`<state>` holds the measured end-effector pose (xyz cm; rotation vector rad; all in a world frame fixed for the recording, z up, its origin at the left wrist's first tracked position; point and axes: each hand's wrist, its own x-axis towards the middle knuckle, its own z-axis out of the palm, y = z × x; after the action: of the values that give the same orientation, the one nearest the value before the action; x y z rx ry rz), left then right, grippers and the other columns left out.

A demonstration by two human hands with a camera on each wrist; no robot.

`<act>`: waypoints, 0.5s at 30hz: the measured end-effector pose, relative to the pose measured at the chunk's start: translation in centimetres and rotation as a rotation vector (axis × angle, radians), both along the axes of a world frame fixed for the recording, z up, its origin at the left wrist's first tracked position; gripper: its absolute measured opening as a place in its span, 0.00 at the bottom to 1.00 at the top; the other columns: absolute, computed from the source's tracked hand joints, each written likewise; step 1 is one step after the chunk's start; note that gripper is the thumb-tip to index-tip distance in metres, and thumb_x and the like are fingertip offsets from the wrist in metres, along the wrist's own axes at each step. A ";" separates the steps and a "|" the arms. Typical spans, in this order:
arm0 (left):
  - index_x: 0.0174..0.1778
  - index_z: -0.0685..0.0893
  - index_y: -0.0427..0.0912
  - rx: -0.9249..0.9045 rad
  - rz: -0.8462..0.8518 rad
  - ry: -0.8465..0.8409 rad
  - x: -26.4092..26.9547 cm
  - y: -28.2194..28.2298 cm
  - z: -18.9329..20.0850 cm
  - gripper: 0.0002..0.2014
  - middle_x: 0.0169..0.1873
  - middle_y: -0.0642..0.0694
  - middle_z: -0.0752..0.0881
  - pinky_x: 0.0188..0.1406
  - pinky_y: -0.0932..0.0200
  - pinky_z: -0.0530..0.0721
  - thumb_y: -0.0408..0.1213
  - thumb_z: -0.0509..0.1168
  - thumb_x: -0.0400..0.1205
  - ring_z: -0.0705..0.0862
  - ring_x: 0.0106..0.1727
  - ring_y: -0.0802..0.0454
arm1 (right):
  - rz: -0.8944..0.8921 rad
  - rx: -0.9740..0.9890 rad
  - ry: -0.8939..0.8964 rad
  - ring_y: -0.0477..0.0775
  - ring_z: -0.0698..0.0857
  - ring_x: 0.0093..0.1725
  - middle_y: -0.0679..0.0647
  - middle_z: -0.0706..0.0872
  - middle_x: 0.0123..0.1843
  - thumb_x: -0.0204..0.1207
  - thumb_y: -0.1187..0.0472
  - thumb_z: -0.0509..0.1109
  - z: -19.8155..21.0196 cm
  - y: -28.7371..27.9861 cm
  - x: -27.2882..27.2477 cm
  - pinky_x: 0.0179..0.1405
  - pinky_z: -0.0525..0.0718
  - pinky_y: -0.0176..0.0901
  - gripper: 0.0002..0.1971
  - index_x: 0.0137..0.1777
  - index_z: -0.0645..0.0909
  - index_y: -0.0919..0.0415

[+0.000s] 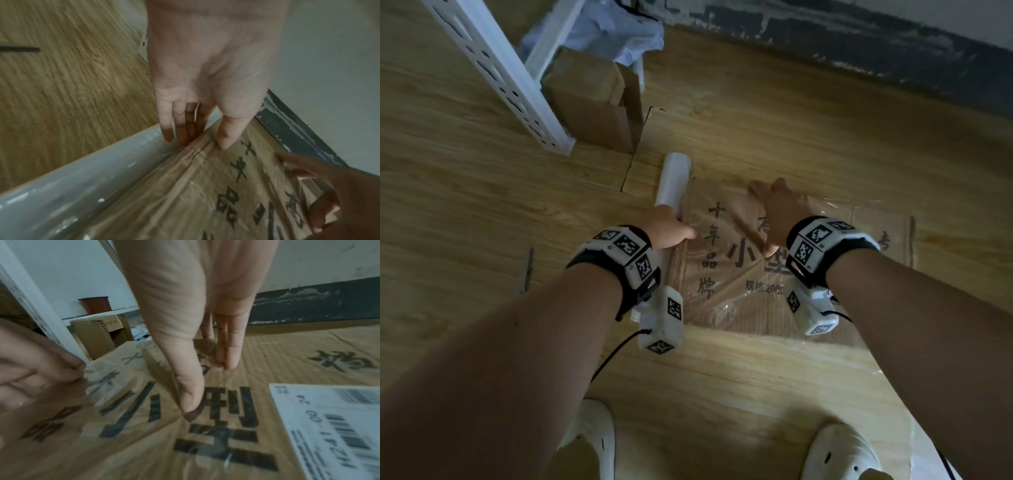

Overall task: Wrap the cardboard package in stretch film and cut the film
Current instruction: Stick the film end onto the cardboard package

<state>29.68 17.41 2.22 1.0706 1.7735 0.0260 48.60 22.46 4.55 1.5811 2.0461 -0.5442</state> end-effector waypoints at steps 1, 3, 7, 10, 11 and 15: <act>0.39 0.77 0.40 -0.007 0.035 -0.023 0.1 0.1 -0.1 0.12 0.35 0.42 0.79 0.44 0.54 0.75 0.45 0.66 0.79 0.80 0.41 0.45 | 0.002 0.015 0.011 0.66 0.83 0.61 0.59 0.70 0.73 0.53 0.65 0.88 0.0 -0.2 0.1 0.45 0.84 0.49 0.62 0.83 0.53 0.49; 0.31 0.72 0.41 -0.029 0.162 -0.080 0.4 0.1 -0.3 0.15 0.29 0.44 0.75 0.45 0.54 0.73 0.43 0.62 0.83 0.76 0.35 0.48 | -0.002 0.028 0.031 0.65 0.82 0.63 0.59 0.70 0.73 0.53 0.65 0.88 0.0 -0.4 0.4 0.46 0.82 0.48 0.62 0.84 0.53 0.49; 0.47 0.80 0.34 -0.039 0.509 -0.153 0.7 0.3 -1.4 0.14 0.43 0.39 0.82 0.48 0.55 0.79 0.41 0.55 0.86 0.81 0.43 0.45 | -0.018 0.012 0.078 0.65 0.78 0.68 0.57 0.69 0.75 0.52 0.62 0.89 0.0 -0.6 1.1 0.58 0.82 0.52 0.63 0.84 0.52 0.49; 0.65 0.78 0.31 -0.068 0.573 -0.112 1.0 0.5 -2.0 0.22 0.59 0.35 0.84 0.62 0.48 0.82 0.47 0.56 0.86 0.83 0.59 0.39 | -0.017 0.010 0.083 0.64 0.79 0.68 0.56 0.69 0.75 0.53 0.61 0.88 0.0 -0.6 1.1 0.57 0.83 0.52 0.63 0.84 0.51 0.48; 0.66 0.78 0.31 -0.085 0.555 -0.088 1.1 0.6 -2.1 0.24 0.61 0.34 0.83 0.66 0.46 0.80 0.49 0.56 0.86 0.82 0.62 0.38 | -0.014 0.015 0.078 0.64 0.79 0.67 0.56 0.68 0.75 0.53 0.60 0.88 -0.1 -0.6 1.1 0.56 0.83 0.52 0.63 0.84 0.52 0.49; 0.72 0.73 0.31 -0.115 0.547 -0.125 1.1 1.2 -1.9 0.24 0.60 0.35 0.82 0.60 0.51 0.80 0.46 0.55 0.87 0.81 0.60 0.39 | -0.039 0.044 0.069 0.67 0.79 0.67 0.57 0.62 0.79 0.54 0.59 0.88 0.0 -0.9 1.4 0.58 0.84 0.55 0.62 0.84 0.52 0.47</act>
<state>30.79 18.56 0.29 0.4676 1.8781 0.3158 49.95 21.55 4.52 1.6524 2.0951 -0.5792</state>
